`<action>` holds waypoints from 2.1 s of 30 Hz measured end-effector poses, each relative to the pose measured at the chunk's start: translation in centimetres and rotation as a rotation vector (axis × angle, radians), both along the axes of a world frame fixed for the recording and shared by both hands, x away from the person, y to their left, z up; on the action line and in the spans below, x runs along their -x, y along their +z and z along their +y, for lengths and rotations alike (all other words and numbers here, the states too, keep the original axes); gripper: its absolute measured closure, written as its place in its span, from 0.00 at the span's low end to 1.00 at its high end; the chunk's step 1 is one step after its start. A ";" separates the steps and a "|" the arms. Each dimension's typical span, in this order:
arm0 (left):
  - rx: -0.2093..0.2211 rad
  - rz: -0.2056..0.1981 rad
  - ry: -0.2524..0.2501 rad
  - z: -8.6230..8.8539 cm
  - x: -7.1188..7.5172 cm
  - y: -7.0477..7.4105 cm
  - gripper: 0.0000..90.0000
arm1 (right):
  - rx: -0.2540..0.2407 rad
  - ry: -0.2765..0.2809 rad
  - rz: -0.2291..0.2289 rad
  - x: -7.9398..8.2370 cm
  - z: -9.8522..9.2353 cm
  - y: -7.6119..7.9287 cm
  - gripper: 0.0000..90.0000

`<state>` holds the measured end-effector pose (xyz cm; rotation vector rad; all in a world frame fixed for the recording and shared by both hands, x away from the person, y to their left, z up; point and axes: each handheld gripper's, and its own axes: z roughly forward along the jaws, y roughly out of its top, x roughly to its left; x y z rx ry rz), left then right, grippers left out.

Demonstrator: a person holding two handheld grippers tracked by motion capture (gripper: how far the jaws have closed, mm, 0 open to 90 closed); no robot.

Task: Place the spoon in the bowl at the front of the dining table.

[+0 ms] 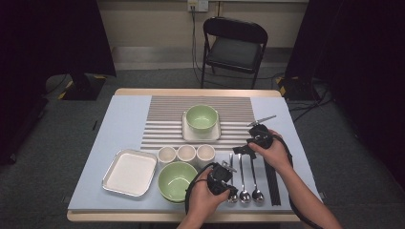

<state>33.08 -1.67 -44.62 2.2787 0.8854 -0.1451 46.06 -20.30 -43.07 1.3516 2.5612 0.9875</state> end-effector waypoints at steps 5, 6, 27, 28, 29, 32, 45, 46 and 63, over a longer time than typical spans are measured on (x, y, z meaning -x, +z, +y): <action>-0.008 0.001 -0.008 -0.1 0.1 -0.3 0.94 | -0.001 0.004 0.001 0.0 0.0 -0.1 0.20; -0.008 0.001 -0.004 0.0 0.1 -0.3 0.94 | 0.000 0.004 0.000 0.0 0.1 -0.1 0.20; -0.025 -0.001 0.000 -0.1 0.3 -0.9 0.95 | 0.005 0.015 0.009 0.2 0.2 -0.7 0.20; -0.027 -0.002 0.001 -0.1 0.3 -0.9 0.95 | 0.006 0.014 0.010 0.3 0.2 -0.6 0.20; -0.029 -0.004 0.002 -0.1 0.3 -0.9 0.96 | 0.006 0.013 0.010 0.3 0.1 -0.6 0.20; -0.030 -0.006 0.007 -0.2 0.4 -0.9 0.96 | 0.007 0.011 0.018 0.3 0.1 -0.6 0.20; -0.048 -0.017 -0.002 -0.1 0.6 -0.9 0.97 | 0.004 0.026 0.020 0.5 0.2 -0.8 0.20; -0.047 -0.017 0.001 -0.1 0.6 -0.9 0.97 | 0.003 0.026 0.021 0.5 0.1 -0.8 0.20; -0.045 -0.021 0.004 0.0 0.7 -1.0 0.98 | -0.028 0.052 0.066 0.7 -0.2 -1.1 0.32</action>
